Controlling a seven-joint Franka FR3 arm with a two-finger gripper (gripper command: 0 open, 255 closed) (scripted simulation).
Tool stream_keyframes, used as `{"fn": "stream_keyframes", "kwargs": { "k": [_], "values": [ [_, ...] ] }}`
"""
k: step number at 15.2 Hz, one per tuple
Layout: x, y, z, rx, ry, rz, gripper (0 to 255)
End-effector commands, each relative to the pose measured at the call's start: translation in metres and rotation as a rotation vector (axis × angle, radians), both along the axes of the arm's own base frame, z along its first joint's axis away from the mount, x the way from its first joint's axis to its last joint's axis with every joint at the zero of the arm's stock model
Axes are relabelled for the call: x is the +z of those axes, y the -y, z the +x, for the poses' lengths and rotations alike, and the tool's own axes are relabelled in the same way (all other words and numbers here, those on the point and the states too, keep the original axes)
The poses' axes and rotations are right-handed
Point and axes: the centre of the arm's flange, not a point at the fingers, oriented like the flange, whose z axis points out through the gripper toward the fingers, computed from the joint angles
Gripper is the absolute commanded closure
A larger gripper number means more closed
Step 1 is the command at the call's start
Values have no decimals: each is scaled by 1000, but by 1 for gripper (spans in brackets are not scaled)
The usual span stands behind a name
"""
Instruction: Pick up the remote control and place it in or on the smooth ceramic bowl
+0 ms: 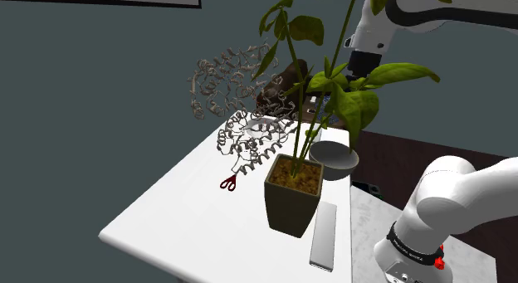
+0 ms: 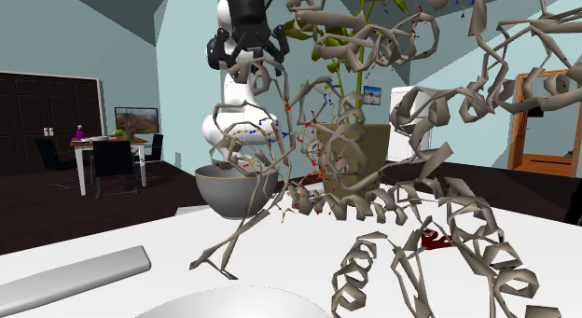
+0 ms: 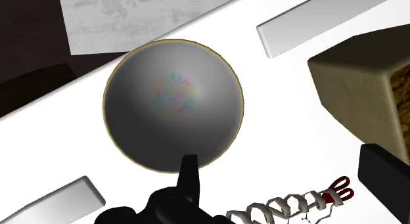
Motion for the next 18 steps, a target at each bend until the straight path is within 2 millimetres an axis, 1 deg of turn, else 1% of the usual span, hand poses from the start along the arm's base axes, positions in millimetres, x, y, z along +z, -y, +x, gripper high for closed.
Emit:
{"fn": "stream_keyframes", "kwargs": {
  "k": [1, 10, 18],
  "values": [
    [0, 0, 0, 0, 0, 0, 0],
    [-104, -57, -30, -301, -24, -62, 0],
    [-200, -107, -44, -569, -45, -118, 0]
  ]
}}
